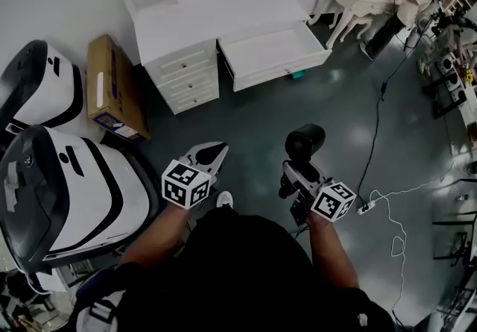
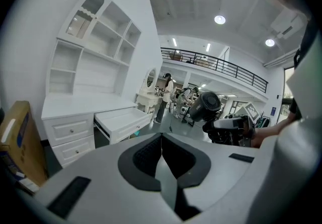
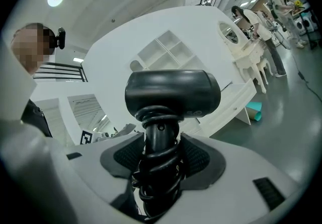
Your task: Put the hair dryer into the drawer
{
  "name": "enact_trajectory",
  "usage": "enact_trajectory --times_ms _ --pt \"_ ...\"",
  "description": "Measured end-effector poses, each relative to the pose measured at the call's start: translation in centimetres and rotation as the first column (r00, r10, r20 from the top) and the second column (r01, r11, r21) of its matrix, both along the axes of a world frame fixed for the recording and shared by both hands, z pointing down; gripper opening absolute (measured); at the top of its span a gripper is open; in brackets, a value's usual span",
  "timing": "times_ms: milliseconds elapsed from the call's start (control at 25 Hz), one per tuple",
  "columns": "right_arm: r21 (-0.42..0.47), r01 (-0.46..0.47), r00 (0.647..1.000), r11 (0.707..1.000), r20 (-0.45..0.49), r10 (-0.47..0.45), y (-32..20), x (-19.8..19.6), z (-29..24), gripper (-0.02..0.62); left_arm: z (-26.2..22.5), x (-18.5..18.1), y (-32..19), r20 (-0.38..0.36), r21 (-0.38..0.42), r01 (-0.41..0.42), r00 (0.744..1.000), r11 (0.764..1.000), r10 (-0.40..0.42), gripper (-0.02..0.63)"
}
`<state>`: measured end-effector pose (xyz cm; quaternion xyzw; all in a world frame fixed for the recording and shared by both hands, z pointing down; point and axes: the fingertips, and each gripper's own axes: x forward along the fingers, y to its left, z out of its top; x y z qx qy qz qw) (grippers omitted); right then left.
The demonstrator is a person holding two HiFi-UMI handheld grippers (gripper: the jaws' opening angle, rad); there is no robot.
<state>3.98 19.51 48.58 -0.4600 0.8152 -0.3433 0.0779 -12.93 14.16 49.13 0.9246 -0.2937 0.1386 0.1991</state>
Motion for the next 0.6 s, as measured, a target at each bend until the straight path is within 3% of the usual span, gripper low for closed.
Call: enact_trajectory --times_ms 280,600 --pt "0.005 -0.069 0.998 0.998 0.007 0.068 -4.3 0.4 0.0 0.241 0.8 -0.2 -4.7 0.003 -0.011 -0.042 0.999 0.999 0.042 0.011" --pt "-0.001 -0.071 0.997 0.997 -0.009 0.071 -8.4 2.2 0.2 0.241 1.1 1.6 -8.7 -0.002 -0.020 -0.036 0.999 0.999 0.036 0.011"
